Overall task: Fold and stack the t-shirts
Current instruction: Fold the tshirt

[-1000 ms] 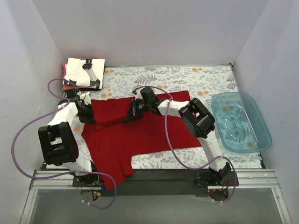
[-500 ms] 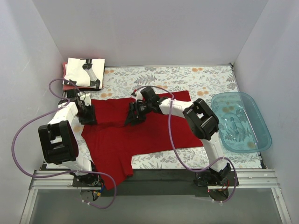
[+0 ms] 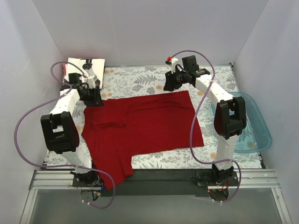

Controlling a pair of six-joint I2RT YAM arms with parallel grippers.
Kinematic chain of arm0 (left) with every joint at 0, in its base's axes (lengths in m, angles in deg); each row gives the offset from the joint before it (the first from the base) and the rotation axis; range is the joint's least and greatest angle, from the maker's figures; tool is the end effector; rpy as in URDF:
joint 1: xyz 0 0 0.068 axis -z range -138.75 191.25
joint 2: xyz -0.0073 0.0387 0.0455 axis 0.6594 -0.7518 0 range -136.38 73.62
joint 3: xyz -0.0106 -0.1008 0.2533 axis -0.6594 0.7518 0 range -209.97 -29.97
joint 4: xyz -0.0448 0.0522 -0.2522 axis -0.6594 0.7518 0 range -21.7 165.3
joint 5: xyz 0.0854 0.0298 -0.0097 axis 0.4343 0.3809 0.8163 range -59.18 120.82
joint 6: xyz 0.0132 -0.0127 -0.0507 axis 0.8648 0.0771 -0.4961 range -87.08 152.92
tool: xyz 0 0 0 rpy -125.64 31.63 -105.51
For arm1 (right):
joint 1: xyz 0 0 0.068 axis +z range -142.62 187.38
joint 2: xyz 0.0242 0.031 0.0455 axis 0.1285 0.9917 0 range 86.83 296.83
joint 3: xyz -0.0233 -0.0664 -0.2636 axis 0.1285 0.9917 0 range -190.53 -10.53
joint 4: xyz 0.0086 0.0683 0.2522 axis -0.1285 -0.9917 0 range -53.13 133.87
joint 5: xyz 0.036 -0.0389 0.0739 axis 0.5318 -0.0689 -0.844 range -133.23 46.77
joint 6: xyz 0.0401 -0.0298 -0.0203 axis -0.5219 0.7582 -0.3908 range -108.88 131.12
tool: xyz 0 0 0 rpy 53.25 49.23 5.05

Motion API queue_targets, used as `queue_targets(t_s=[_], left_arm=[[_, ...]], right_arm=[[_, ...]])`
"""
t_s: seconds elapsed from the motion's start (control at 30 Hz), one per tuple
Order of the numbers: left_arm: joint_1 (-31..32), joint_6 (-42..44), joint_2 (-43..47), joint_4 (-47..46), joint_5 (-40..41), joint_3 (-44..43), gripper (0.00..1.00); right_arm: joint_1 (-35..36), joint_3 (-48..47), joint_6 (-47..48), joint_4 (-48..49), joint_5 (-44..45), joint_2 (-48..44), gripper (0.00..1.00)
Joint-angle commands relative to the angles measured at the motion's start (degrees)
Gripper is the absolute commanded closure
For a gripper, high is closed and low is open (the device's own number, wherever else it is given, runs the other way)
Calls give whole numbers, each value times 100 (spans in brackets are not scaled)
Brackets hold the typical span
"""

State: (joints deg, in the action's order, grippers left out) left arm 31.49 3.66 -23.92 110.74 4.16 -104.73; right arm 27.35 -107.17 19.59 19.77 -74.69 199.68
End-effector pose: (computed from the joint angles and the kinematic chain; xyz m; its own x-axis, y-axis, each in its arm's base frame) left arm 0.3458 0.0433 0.2396 -0.7971 -0.5803 -0.1667 -0.4078 0.7210 -0.5602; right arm 0.4205 0.1724 0.2785 -0.5034 -0.3165 -0.8040 -0.7476 0.6260 0.2217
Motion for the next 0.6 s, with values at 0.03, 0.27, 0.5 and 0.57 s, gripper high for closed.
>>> queue_targets(t_s=[0.03,0.27,0.5,0.57], left_arm=[[1238,139,-177,-306,203,-275,63],[2074,87,-977,-613,986,-618,66],[2654,210,-1338,-684,1400,-829,64],[2742,219,-1399,-684,1496,-838,63]], right_arm=[[-115,-66,2401,-1202,1334,148,58],[-353,224,3599,-1598,2038,272,64],[-432,295,3969,-1721,2250,465,62],[-441,365,3996,-1765,2206,448,61]])
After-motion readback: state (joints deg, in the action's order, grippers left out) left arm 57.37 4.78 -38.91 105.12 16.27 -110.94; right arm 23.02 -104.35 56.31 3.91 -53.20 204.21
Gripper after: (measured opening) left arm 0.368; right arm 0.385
